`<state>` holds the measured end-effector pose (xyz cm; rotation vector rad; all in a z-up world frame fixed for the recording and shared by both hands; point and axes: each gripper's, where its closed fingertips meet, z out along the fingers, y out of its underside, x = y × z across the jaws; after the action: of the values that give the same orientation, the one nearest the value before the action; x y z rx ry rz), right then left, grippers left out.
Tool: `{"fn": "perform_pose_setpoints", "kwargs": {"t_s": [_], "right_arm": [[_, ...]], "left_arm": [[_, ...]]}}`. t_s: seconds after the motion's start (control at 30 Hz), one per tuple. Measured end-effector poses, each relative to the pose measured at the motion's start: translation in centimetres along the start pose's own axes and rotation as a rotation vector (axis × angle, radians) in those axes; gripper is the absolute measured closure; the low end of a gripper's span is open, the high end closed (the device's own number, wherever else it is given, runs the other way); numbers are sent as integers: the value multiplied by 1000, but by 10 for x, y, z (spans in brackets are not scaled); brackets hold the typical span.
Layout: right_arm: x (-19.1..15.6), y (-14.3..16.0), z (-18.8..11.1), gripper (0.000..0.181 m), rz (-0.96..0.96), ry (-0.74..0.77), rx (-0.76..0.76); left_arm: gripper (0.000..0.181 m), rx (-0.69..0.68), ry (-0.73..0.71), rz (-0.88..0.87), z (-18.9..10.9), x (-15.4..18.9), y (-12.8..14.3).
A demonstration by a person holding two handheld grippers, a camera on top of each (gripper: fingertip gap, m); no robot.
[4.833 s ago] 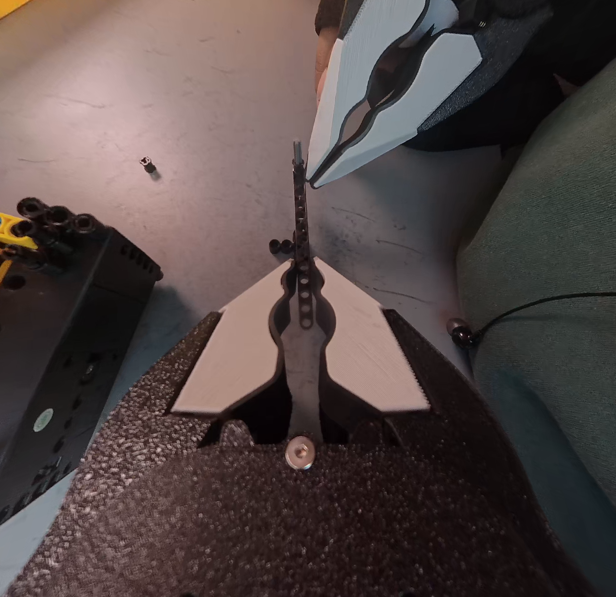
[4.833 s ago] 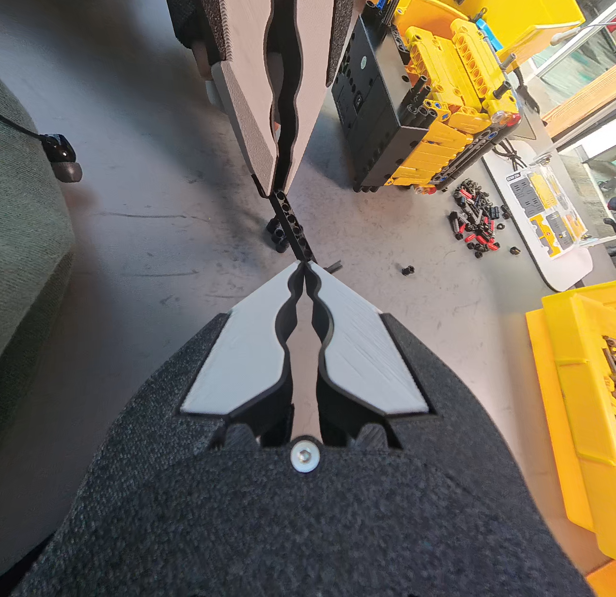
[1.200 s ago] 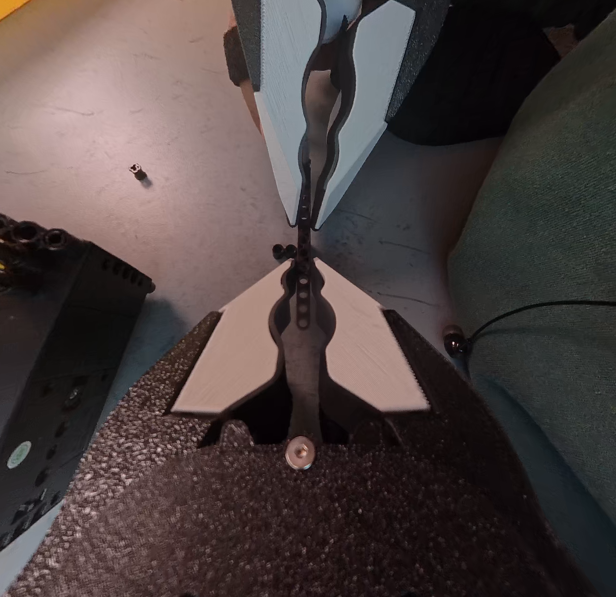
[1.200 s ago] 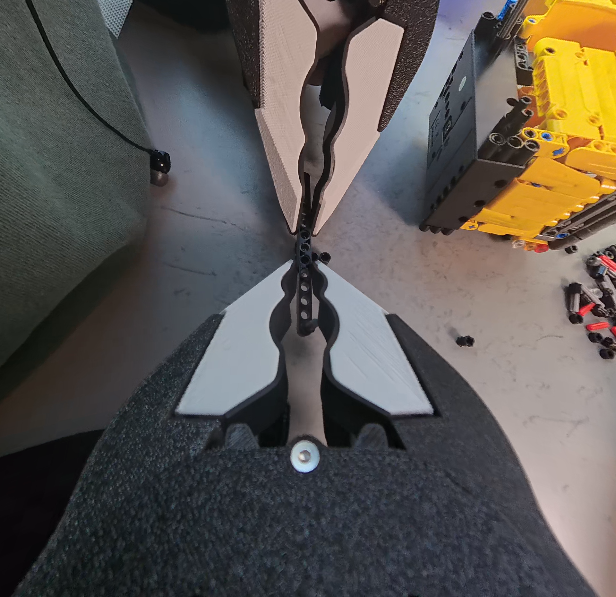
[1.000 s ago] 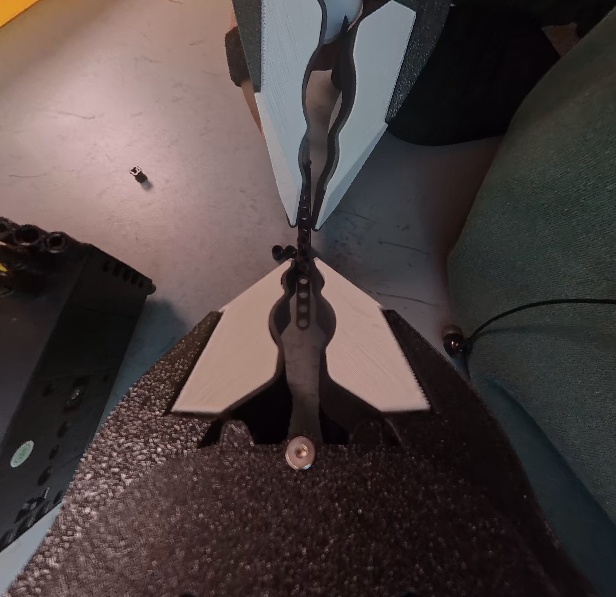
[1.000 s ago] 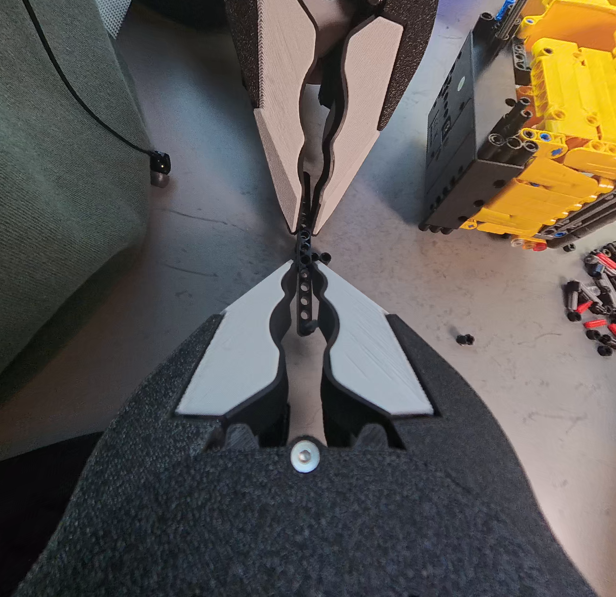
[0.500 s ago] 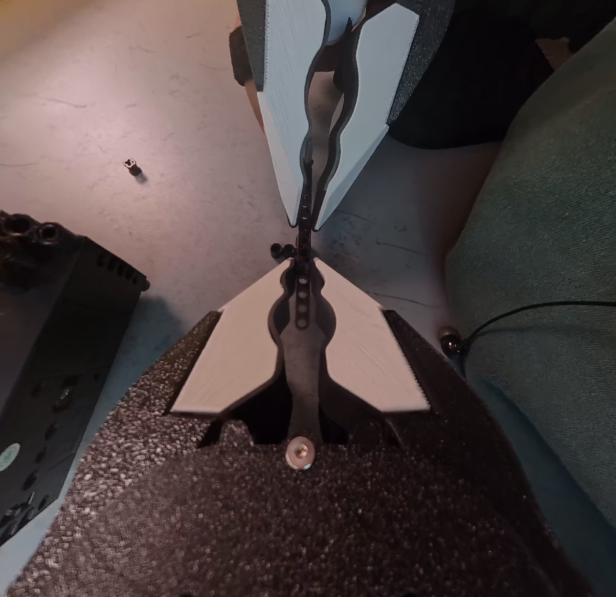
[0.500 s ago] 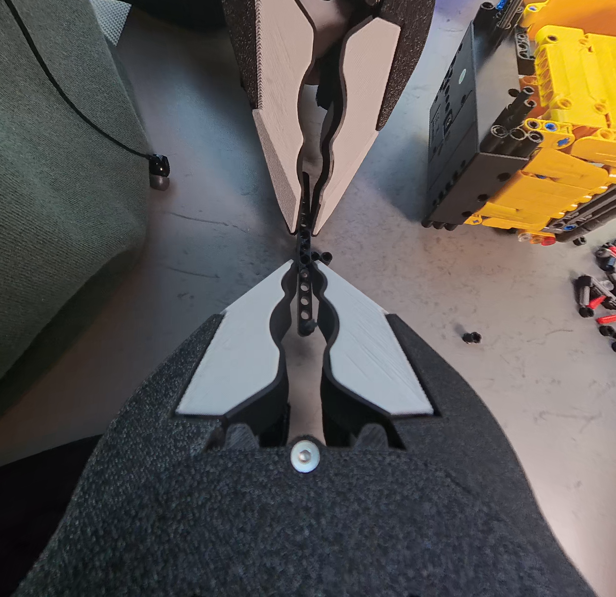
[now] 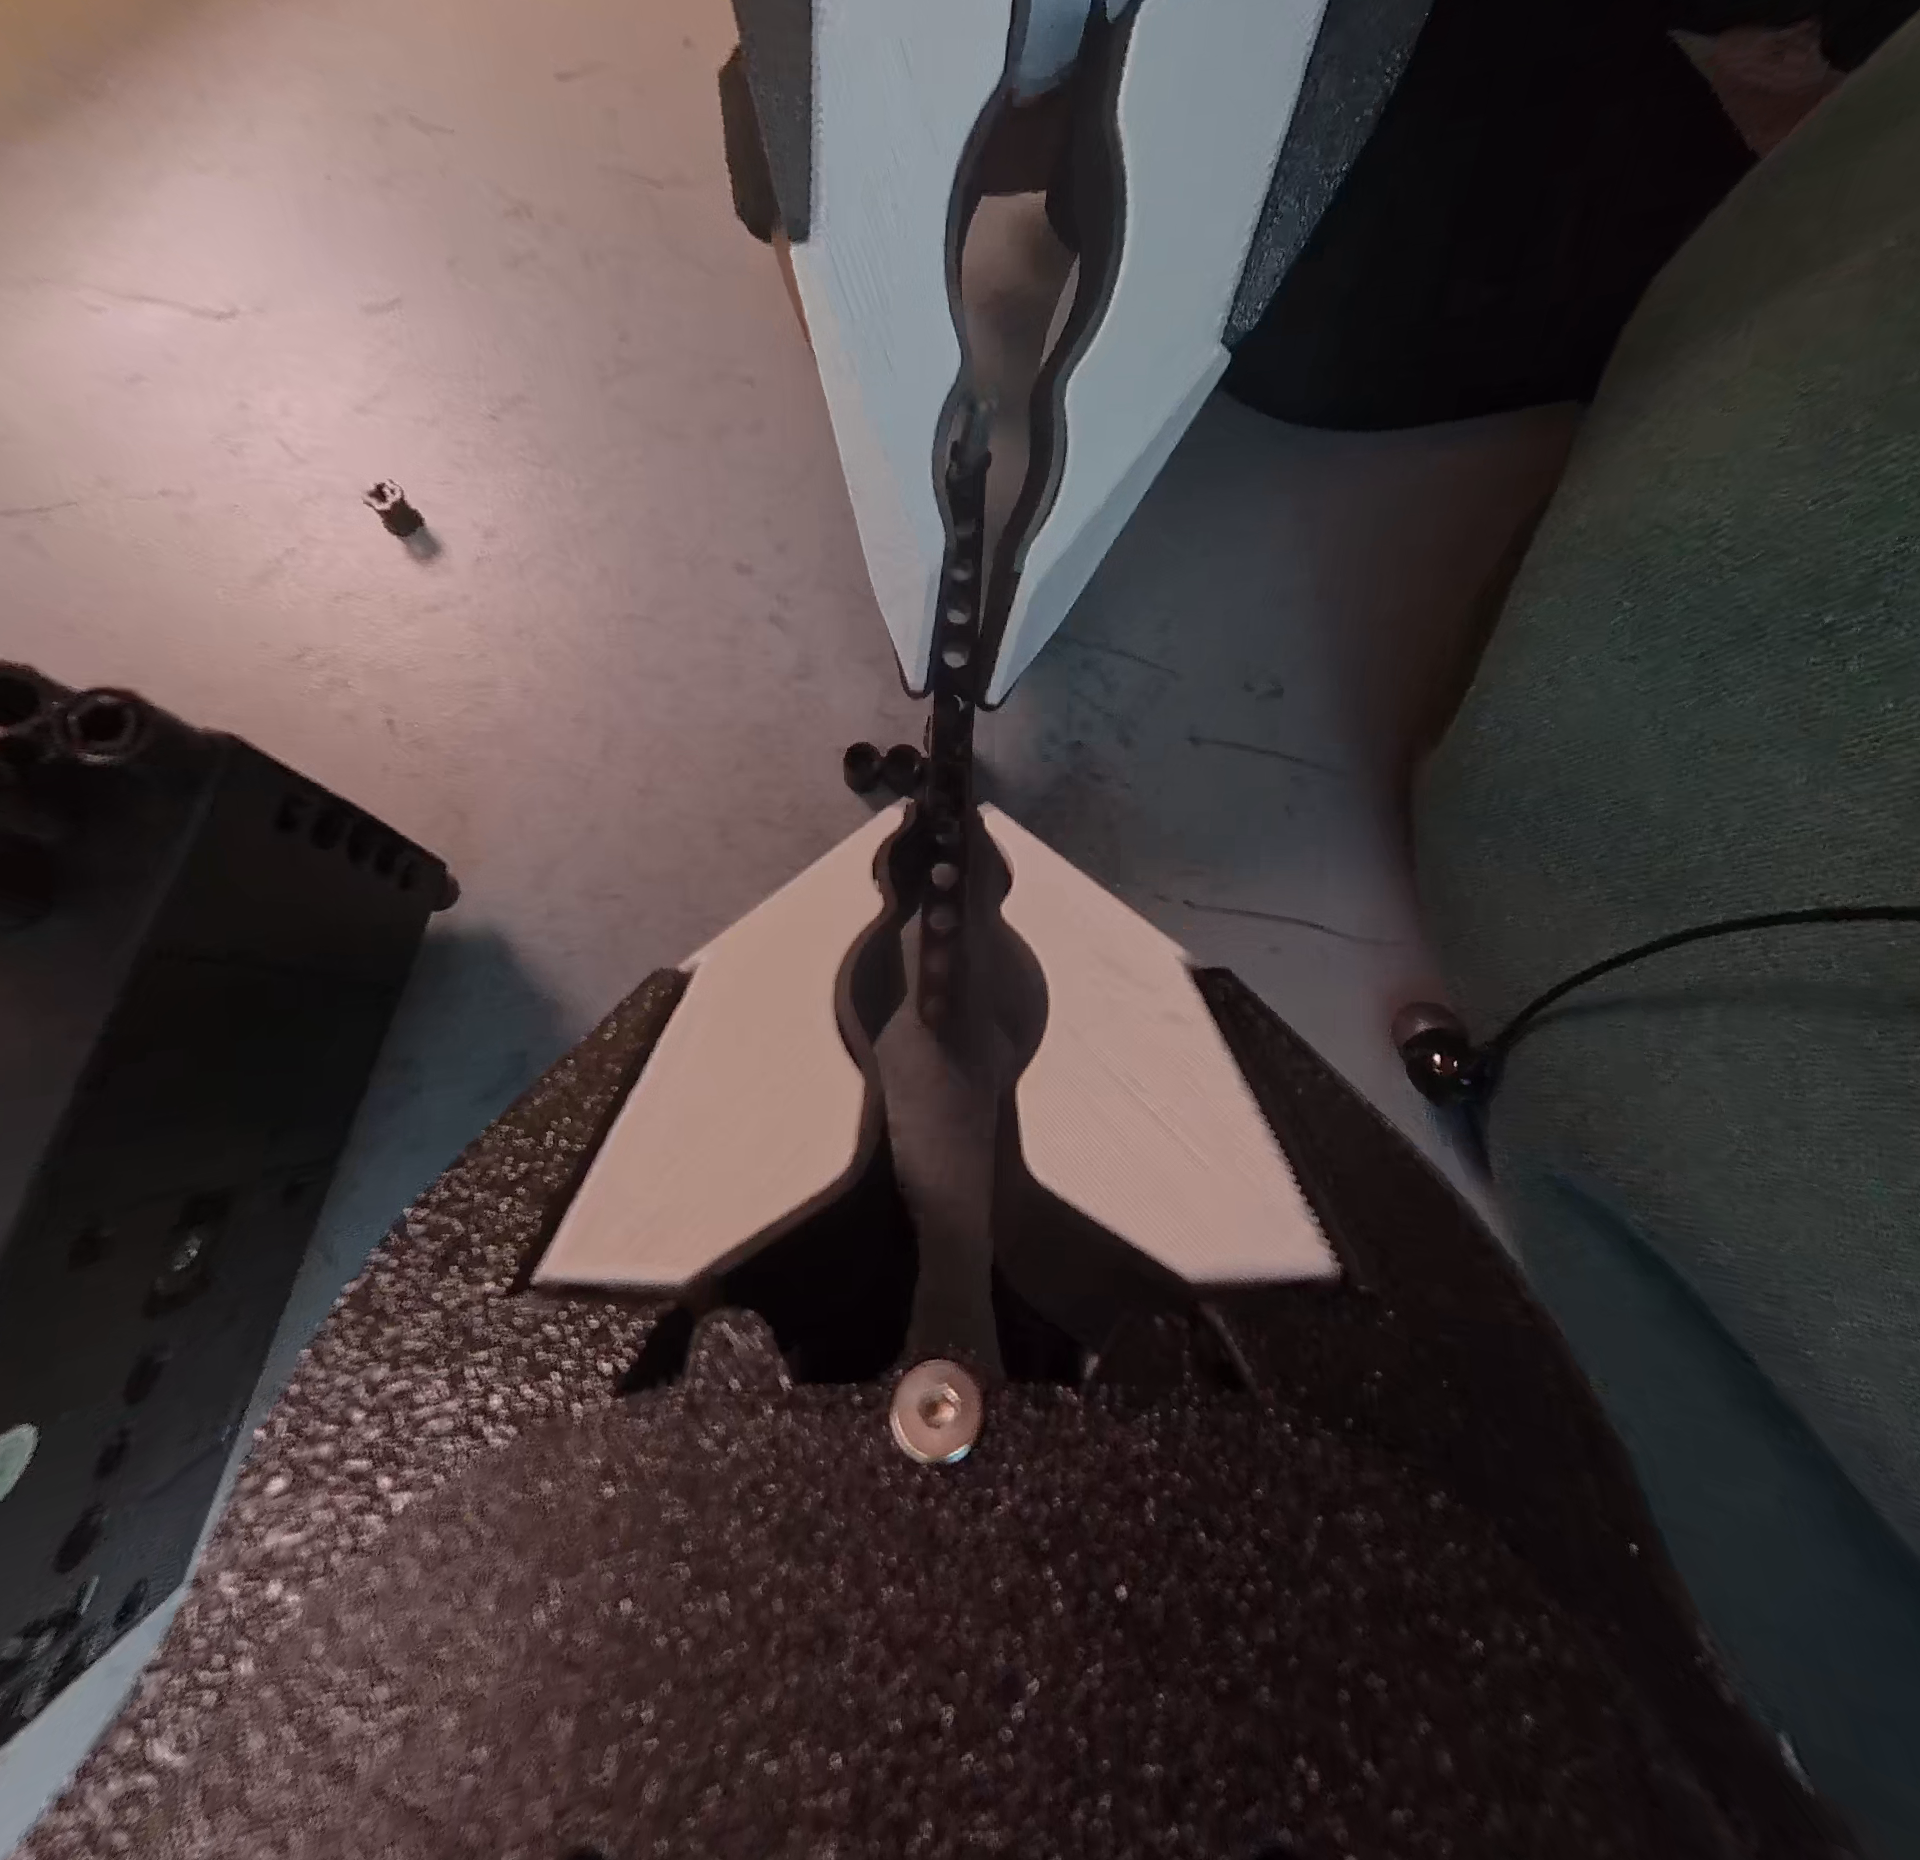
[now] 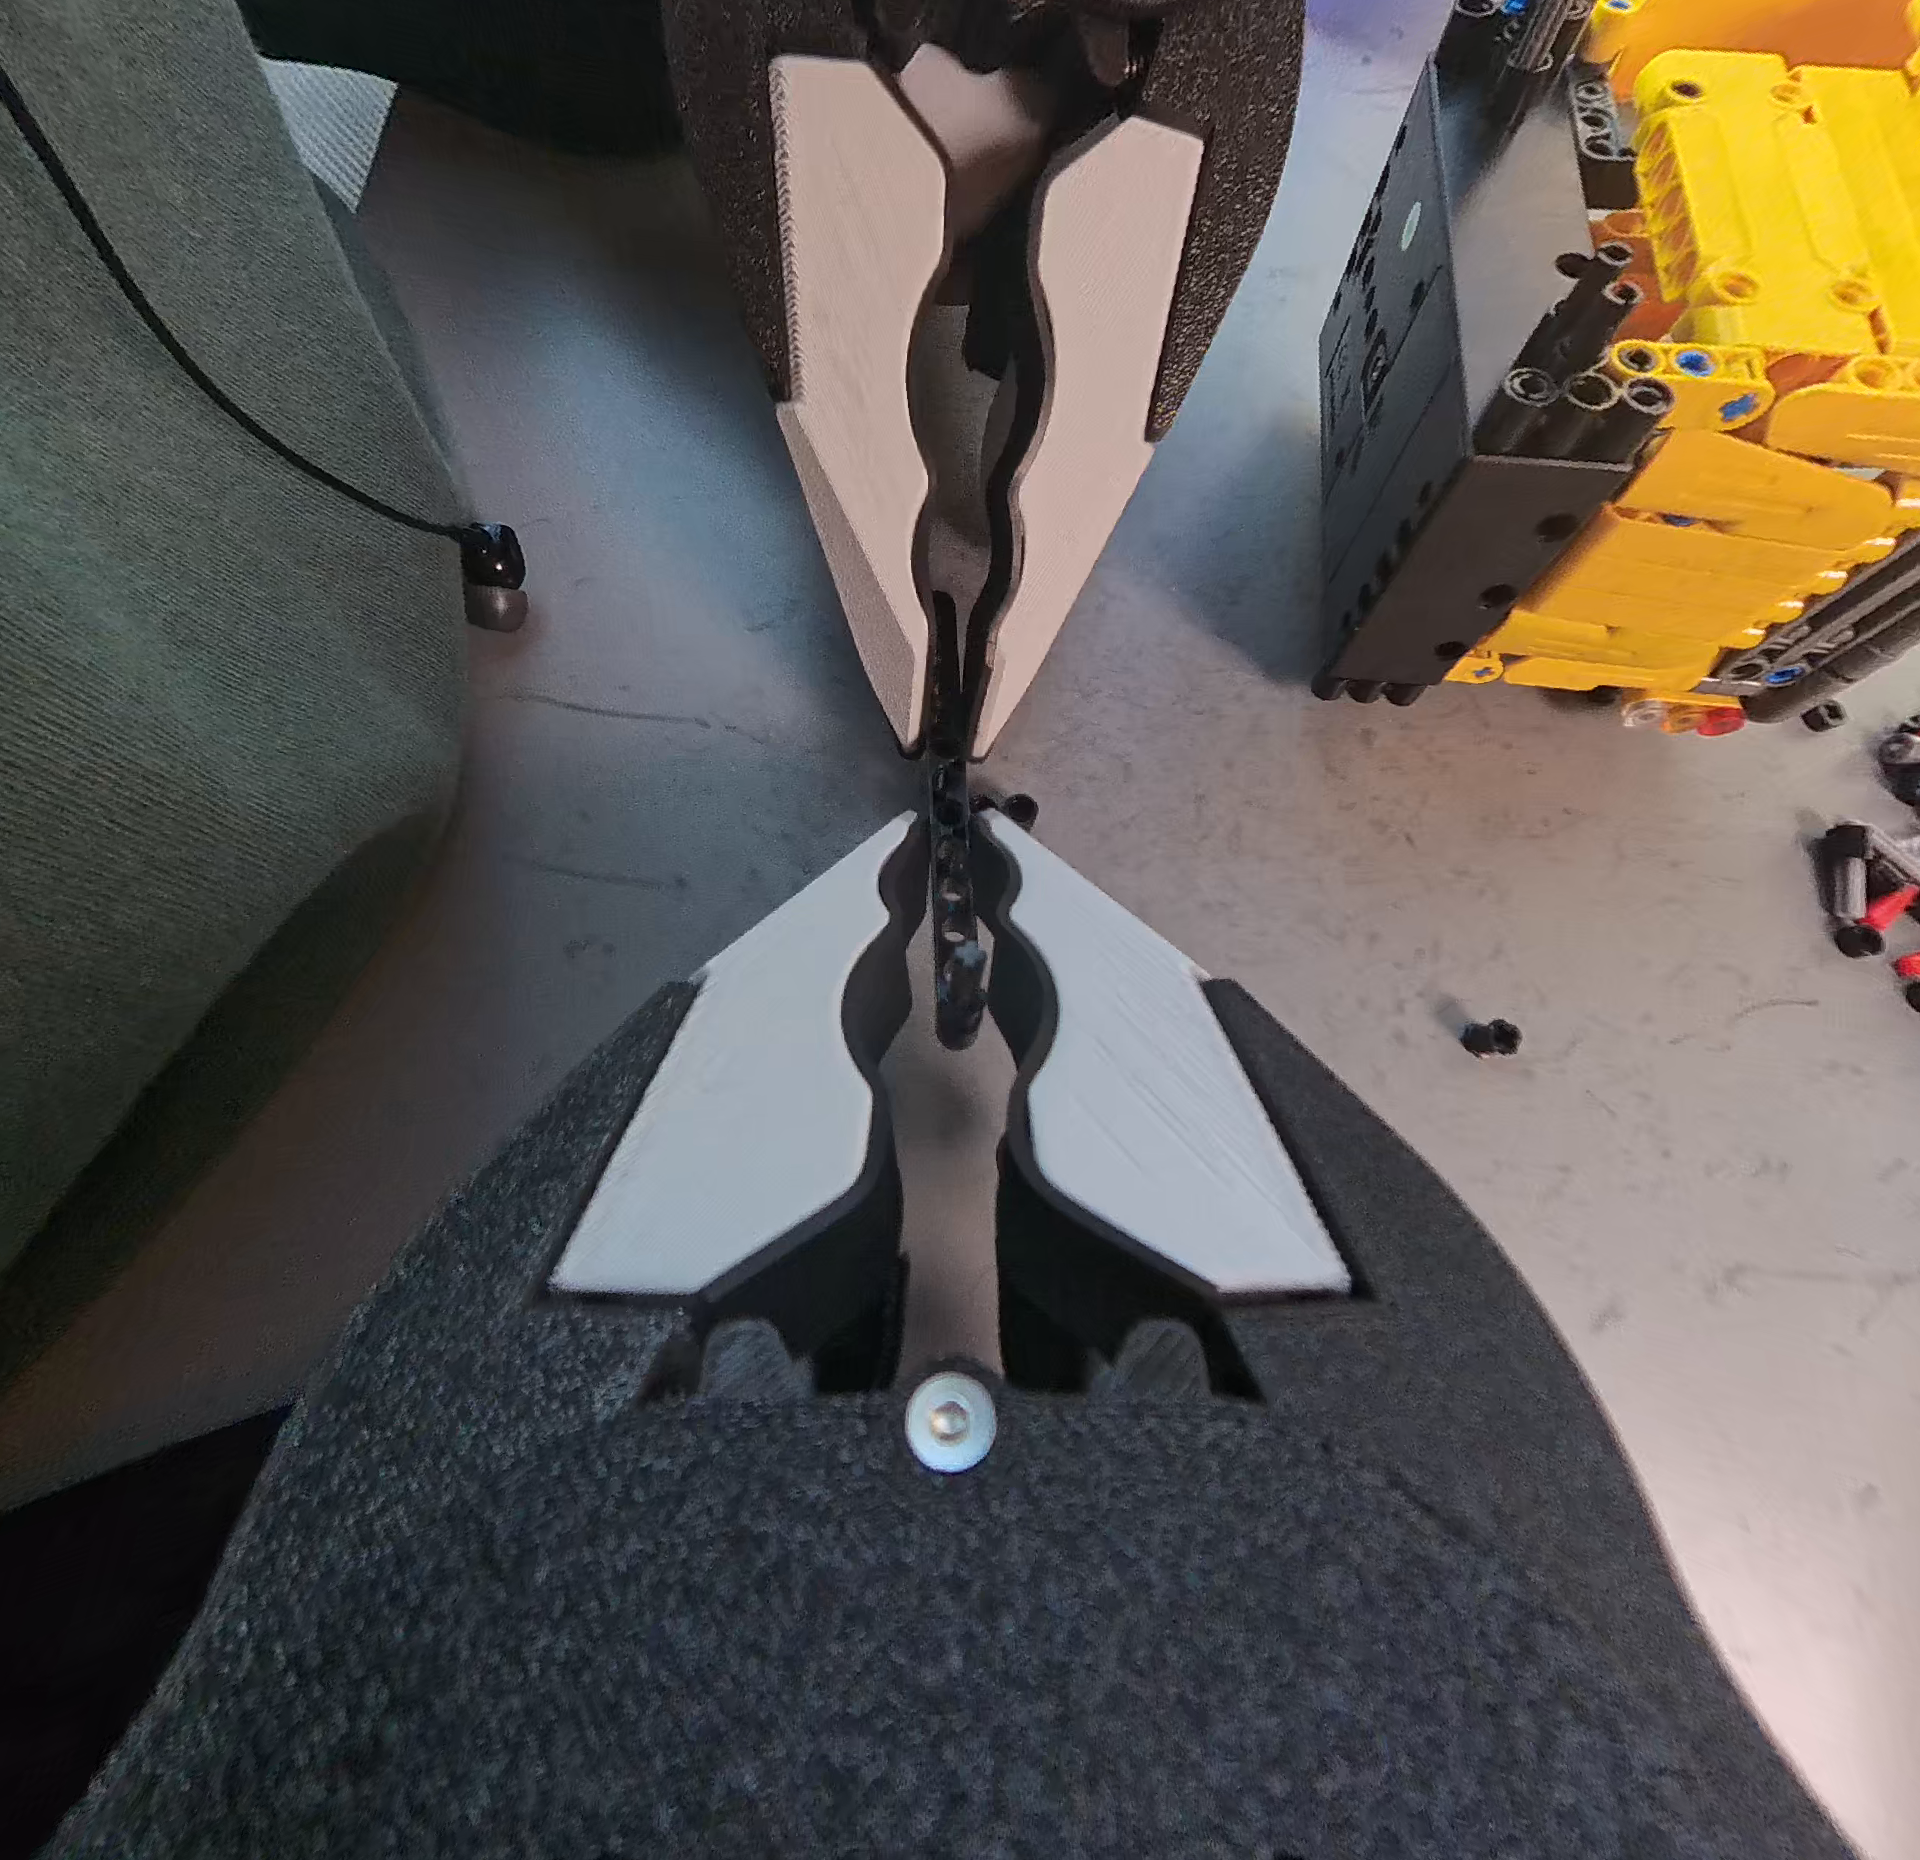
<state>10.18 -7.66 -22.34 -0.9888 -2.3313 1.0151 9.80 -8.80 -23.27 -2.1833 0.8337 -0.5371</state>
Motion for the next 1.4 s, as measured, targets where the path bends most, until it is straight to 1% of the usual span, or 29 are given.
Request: {"fn": "perform_pose_setpoints", "kwargs": {"t_s": [0.17, 0.3, 0.63, 0.73, 0.83, 0.9, 0.97, 1.0, 1.07, 1.17, 1.4], "right_arm": [[0, 2, 0, 175, 10, 10, -3], [1, 3, 0, 174, 62, 3, 33], [1, 4, 0, 174, 103, -53, 38], [0, 4, 0, 174, 109, -56, 34], [1, 4, 0, 174, 109, -39, 3], [-1, 5, -2, 173, 52, -28, -42], [2, 4, -6, 164, -4, 7, -76], [4, 2, -9, 163, -15, 13, -84], [1, 0, -11, 164, -31, 2, -111], [-2, 9, -7, 173, -73, -1, -191], [-4, 9, -4, 175, -32, -40, -221]], "left_arm": [[175, -18, -14, 40, 1, -1, 1], [175, -9, 19, -12, 2, -1, 0], [175, 9, 18, -11, 8, -1, -4], [175, -12, 30, -32, 8, -1, -4], [175, -40, 31, -13, 8, 0, -3], [175, -52, 34, -7, 9, 2, -3], [175, -73, 24, 15, 10, 3, -3], [175, -82, 20, 20, 10, 3, -3], [175, -90, 19, 19, 10, 3, -3], [175, -104, 11, 28, 10, 3, -3], [175, -98, 19, 1, 10, 4, -3]]}}
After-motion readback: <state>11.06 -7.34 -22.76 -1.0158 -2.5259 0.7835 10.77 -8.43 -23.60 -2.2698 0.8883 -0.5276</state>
